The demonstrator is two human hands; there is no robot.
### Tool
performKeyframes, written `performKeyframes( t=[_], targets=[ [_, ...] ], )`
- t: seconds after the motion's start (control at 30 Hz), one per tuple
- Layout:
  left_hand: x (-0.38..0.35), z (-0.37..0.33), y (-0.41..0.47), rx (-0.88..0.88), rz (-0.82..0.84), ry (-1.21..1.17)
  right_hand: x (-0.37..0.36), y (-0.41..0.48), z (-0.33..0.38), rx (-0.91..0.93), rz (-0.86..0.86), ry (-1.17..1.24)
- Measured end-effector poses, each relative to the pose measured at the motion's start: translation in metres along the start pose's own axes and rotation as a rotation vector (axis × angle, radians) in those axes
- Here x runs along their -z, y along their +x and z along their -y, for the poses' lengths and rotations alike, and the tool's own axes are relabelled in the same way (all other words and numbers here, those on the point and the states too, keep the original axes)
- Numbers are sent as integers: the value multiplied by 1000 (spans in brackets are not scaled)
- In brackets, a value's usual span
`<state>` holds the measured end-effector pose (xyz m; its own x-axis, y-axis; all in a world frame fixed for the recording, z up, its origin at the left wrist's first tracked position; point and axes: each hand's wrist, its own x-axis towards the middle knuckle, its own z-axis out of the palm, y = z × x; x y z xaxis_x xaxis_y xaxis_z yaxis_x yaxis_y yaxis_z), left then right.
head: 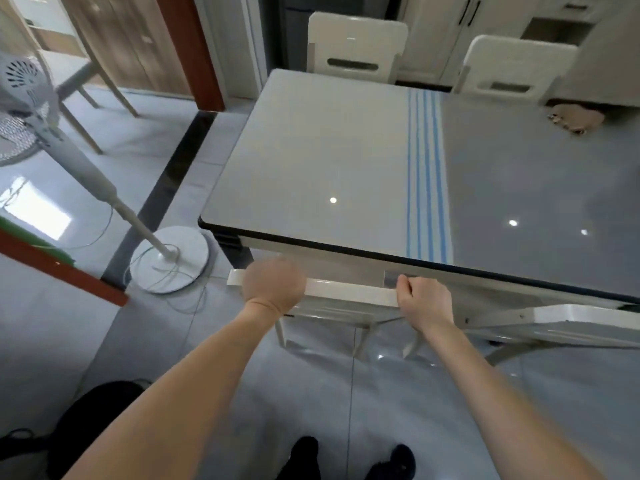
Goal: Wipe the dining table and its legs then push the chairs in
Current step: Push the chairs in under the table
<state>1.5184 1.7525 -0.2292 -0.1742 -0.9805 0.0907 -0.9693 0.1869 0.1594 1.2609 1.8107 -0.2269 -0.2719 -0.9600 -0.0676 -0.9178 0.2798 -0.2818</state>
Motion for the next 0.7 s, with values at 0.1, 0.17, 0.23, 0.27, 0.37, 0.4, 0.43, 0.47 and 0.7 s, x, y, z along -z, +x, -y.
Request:
performKeyframes(
  t=[0.1, 0.17, 0.23, 0.27, 0.37, 0.4, 0.43, 0.47, 0.7],
  targets=[
    [0, 16, 12, -34, -15, -12, -6, 0, 16, -39, -22, 4],
    [1, 26, 18, -67, -19, -3, -9, 1, 25, -63, -34, 14],
    [1, 35, 26, -85, -29, -7, -12, 3, 32, -57, -41, 19],
    [2, 39, 30, -82, -31, -9, -12, 3, 36, -47, -43, 25],
    [3, 50, 45, -96, -27, 4, -12, 8, 48, -7, -22, 28],
    [2, 53, 50, -106, -17, 5, -12, 10, 52, 8, -21, 25],
    [1, 55, 55, -113, -10, 0, -12, 13, 53, 24, -28, 20],
    [0, 56, 59, -116, -2, -5, -11, 16, 54, 29, -35, 20],
    [-6, 26, 66, -106, 11, -28, 3, 43, 30, -23, 4, 14]
  ],
)
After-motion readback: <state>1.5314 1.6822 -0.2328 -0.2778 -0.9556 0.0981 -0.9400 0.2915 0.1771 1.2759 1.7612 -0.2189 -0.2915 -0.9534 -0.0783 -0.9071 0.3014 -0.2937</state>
